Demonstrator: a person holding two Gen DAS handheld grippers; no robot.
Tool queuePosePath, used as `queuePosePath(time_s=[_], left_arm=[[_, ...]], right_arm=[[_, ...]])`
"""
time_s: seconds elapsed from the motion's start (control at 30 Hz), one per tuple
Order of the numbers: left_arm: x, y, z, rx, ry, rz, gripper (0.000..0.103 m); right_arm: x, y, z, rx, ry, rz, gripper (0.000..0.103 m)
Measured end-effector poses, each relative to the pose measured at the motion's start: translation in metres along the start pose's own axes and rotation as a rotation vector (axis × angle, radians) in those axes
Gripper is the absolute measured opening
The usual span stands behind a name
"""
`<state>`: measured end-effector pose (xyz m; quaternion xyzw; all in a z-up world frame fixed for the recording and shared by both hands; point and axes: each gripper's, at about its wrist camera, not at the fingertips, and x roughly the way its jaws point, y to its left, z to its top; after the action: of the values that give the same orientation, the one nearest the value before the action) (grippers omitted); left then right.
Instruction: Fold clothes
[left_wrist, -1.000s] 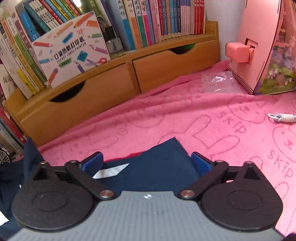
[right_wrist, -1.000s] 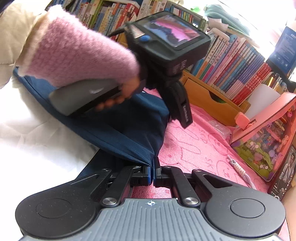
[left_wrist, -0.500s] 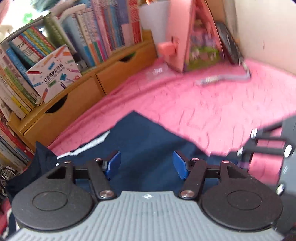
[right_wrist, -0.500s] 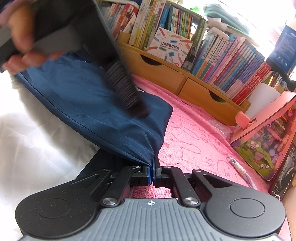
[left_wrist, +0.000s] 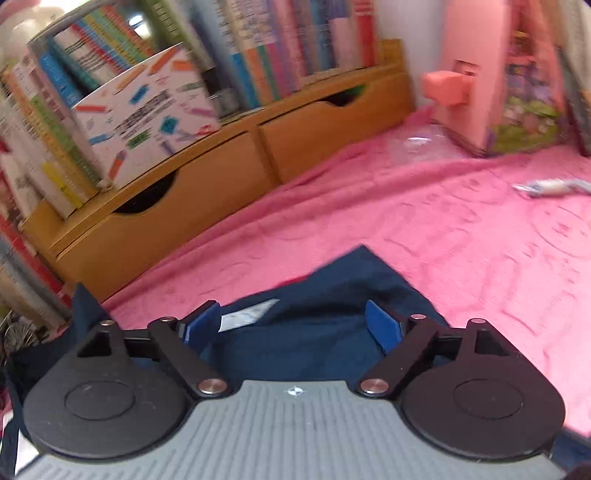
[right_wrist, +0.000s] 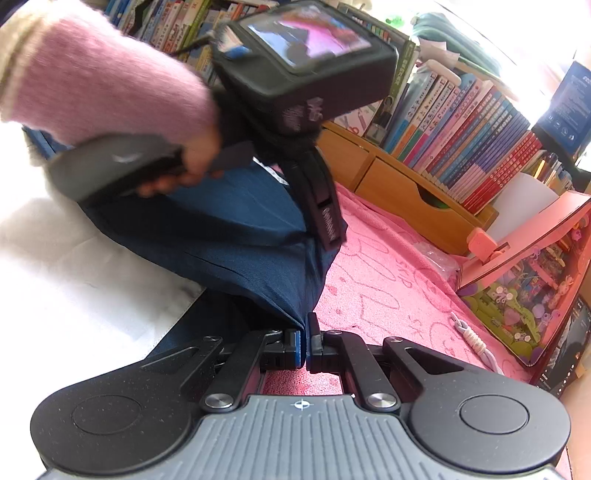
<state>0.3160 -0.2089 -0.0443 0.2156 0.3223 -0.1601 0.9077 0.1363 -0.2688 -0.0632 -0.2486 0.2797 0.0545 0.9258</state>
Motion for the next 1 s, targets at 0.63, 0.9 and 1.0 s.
queuePosePath(time_s=[0.63, 0.9, 1.0], left_arm=[[-0.147, 0.161, -0.156, -0.104, -0.024, 0.375, 0.078], [-0.133, 0.165, -0.18, -0.114, -0.03, 0.368, 0.086], [-0.134, 0.173, -0.182, -0.148, -0.03, 0.34, 0.086]], right_arm=[[0.0, 0.019, 0.001, -0.115, 0.0, -0.088, 0.007], [0.0, 0.023, -0.002, -0.149, -0.009, -0.128, 0.01], [-0.009, 0.01, -0.002, -0.118, -0.014, -0.156, 0.048]])
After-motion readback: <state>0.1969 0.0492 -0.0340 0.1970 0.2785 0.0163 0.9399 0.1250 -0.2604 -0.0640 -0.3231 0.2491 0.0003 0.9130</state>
